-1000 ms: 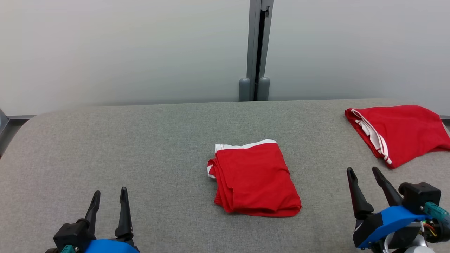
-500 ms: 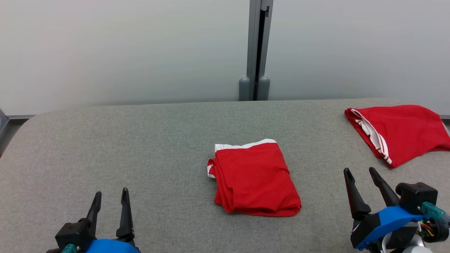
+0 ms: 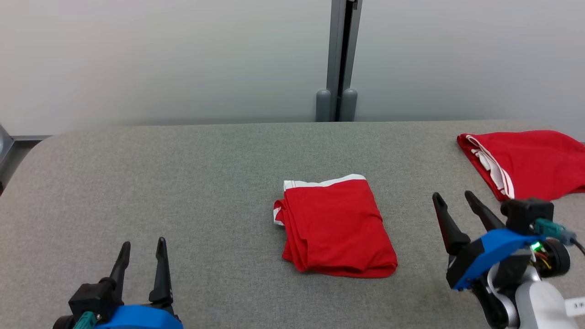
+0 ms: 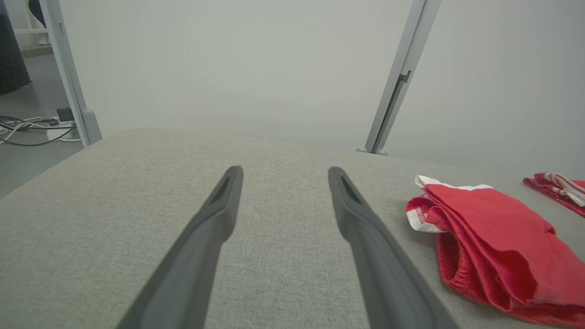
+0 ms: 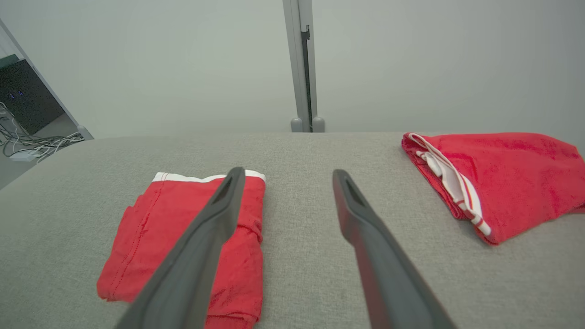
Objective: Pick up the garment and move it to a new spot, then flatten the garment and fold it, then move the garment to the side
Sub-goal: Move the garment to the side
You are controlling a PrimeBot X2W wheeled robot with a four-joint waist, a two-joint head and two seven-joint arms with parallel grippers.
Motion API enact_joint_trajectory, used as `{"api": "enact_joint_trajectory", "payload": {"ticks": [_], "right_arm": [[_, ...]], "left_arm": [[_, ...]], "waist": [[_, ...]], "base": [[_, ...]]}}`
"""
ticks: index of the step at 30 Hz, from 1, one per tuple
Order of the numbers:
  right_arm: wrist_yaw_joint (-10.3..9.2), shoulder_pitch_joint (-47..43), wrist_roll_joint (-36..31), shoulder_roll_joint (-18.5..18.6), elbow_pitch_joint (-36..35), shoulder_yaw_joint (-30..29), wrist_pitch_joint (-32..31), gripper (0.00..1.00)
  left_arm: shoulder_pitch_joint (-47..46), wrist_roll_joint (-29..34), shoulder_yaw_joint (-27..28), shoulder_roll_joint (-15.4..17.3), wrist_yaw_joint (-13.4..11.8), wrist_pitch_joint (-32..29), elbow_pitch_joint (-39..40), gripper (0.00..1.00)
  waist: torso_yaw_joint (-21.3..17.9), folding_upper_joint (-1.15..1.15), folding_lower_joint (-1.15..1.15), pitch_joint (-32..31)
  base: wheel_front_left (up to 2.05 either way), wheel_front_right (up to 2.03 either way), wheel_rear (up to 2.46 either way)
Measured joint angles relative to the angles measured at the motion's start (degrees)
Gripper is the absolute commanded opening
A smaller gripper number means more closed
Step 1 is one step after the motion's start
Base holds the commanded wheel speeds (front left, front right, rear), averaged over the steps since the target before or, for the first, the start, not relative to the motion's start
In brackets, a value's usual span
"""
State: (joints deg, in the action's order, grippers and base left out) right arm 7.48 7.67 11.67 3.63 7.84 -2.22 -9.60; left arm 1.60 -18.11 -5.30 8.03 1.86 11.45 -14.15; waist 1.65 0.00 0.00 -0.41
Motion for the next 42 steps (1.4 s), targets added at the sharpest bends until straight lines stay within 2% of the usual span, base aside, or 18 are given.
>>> {"api": "enact_joint_trajectory", "payload": {"ticks": [5, 11, 18, 23, 27, 28, 29, 34, 42], "right_arm": [[0.00, 9.04, 3.41, 0.42, 4.38, 1.24, -6.03, 1.00], [0.00, 16.86, 6.21, 1.88, 15.94, 1.59, -10.54, 1.00], [0.00, 20.94, 7.16, 2.13, 28.24, 3.08, -11.98, 1.00], [0.00, 22.88, 7.91, 1.51, 34.31, 4.87, -12.05, 1.00], [-0.01, 25.00, 8.12, 1.93, 37.58, 7.68, -15.16, 0.99], [-0.03, 25.41, 8.22, 2.27, 37.90, 8.73, -16.23, 0.25], [-0.09, 25.76, 8.23, 2.86, 37.87, 10.23, -16.86, 0.00], [0.10, 27.13, 7.60, 7.71, 34.76, 19.84, -17.33, 0.00], [0.02, 38.39, 9.48, 21.24, 24.90, 33.07, -18.07, 0.00]], "left_arm": [[-2.78, -0.05, -0.33, 0.52, 0.48, 0.75, 0.01, 1.00], [-5.48, 0.12, -1.34, -0.04, 0.69, 1.37, 0.32, 1.00], [-7.26, 0.45, -2.25, -0.51, 0.93, 2.11, 0.03, 1.00], [-8.15, 0.46, -2.63, -0.66, 1.04, 2.42, -0.32, 1.00], [-8.92, 0.46, -2.88, -0.80, 1.18, 2.79, -0.75, 1.00], [-8.98, 0.47, -3.02, -0.94, 1.19, 2.82, -0.87, 1.00], [-9.07, 0.54, -3.20, -1.05, 1.19, 2.85, -0.92, 1.00], [-9.85, 0.70, -3.89, -1.33, 1.21, 3.09, -0.63, 1.00], [-11.50, 0.96, -4.19, -1.85, 1.55, 3.38, 1.91, 1.00]], "waist": [[0.86, 0.00, 0.01, 2.36], [3.44, 0.00, 0.01, 5.70], [6.67, 0.01, 0.01, 9.26], [8.29, 0.01, 0.01, 10.98], [9.02, 0.01, 0.00, 11.58], [9.14, 0.00, -0.01, 11.67], [9.22, 0.00, -0.01, 11.74], [8.78, 0.01, 0.00, 12.18], [4.77, 0.02, 0.01, 15.53]], "base": [[0.00, 0.00, 0.00], [0.00, 0.00, 0.00], [0.00, 0.00, 0.00], [0.00, 0.00, 0.00], [0.00, 0.00, 0.00], [0.00, 0.00, 0.00], [0.00, 0.00, 0.00], [0.00, 0.00, 0.00], [0.00, 0.00, 0.00]]}}
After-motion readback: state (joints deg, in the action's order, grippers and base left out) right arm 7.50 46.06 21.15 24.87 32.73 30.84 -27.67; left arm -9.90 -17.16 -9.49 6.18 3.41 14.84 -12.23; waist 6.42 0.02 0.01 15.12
